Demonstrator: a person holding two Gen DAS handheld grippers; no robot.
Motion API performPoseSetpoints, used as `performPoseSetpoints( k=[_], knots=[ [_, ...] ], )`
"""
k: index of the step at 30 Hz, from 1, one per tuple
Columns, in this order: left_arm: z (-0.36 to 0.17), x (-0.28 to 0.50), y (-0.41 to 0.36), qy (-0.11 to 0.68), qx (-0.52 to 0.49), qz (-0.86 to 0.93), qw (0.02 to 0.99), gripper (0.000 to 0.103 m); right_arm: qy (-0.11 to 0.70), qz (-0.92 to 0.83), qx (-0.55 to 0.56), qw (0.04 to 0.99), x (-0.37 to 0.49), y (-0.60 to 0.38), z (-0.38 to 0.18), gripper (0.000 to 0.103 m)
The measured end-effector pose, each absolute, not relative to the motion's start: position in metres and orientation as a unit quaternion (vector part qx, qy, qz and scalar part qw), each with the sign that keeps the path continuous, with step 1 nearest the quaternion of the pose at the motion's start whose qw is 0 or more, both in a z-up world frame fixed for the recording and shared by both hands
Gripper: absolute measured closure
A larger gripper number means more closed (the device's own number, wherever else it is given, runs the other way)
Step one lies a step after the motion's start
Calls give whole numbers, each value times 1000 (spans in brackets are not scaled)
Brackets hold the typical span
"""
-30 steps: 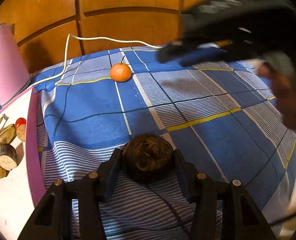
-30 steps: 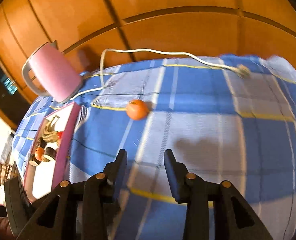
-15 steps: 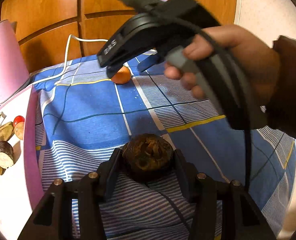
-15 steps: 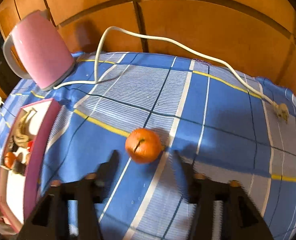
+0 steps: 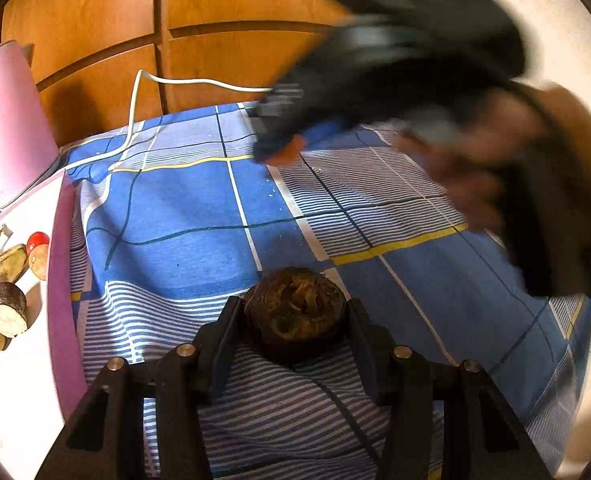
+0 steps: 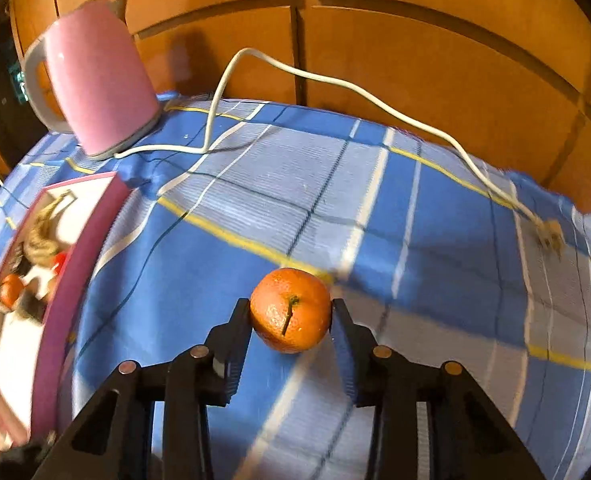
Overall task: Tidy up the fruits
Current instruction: 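Lift the dark fruit with left tool while right tool grasps the mandarin, then lower the dark fruit into the tray and open left tool while right tool holds mandarin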
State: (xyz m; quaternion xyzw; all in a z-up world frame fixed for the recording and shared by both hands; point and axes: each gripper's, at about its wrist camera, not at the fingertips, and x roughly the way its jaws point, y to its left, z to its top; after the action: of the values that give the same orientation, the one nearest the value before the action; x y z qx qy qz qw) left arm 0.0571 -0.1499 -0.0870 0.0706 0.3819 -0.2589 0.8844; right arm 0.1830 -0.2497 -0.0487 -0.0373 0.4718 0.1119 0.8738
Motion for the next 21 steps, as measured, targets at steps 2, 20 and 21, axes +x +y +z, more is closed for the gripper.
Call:
performPoseSetpoints(
  k=[2,20,21],
  knots=[
    [-87,57,-150,382,71,-259,884,51,477,103,-20,873,161,-265,-47,64],
    [-83,63,-158,408,92,-250,873,51,470,14,47,881,66,-320,-69,63],
    [-82,64,-158,411,91,-250,872,51,468,14,50,882,64,-321,-70,63]
  ],
)
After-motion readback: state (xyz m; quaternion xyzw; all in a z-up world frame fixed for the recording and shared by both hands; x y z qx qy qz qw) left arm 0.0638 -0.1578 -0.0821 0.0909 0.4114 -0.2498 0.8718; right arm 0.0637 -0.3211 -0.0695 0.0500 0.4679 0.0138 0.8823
